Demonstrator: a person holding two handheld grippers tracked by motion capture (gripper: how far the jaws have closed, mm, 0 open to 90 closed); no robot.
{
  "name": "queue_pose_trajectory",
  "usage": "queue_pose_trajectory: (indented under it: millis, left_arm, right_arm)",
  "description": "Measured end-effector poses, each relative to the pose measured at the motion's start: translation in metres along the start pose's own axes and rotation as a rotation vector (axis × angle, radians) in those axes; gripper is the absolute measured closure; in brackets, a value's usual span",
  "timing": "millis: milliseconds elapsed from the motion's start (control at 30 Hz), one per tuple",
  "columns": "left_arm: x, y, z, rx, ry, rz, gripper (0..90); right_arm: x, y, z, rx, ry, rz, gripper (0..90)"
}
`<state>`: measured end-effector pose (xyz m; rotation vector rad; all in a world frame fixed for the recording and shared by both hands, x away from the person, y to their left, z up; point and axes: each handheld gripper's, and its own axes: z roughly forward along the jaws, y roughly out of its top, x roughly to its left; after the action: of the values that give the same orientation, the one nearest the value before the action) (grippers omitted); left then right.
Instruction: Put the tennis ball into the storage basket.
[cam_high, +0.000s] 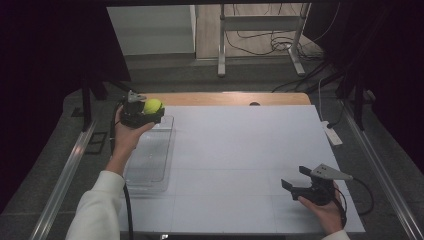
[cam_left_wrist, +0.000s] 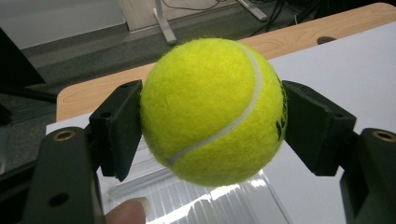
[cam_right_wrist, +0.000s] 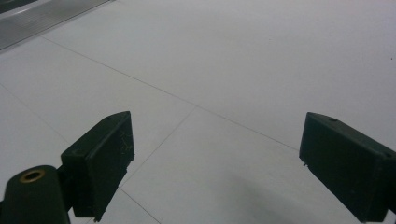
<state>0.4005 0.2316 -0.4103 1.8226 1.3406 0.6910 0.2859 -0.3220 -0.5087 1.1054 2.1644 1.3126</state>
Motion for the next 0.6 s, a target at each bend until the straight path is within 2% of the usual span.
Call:
queue_pose_trajectory:
  millis: [600]
  left_arm:
    - [0.022,-0.006,0.0,0.02,0.051,-0.037,26.7]
  right_arm:
    - [0.0,0.0,0.0,0.002,-0.001,0.001,10.6]
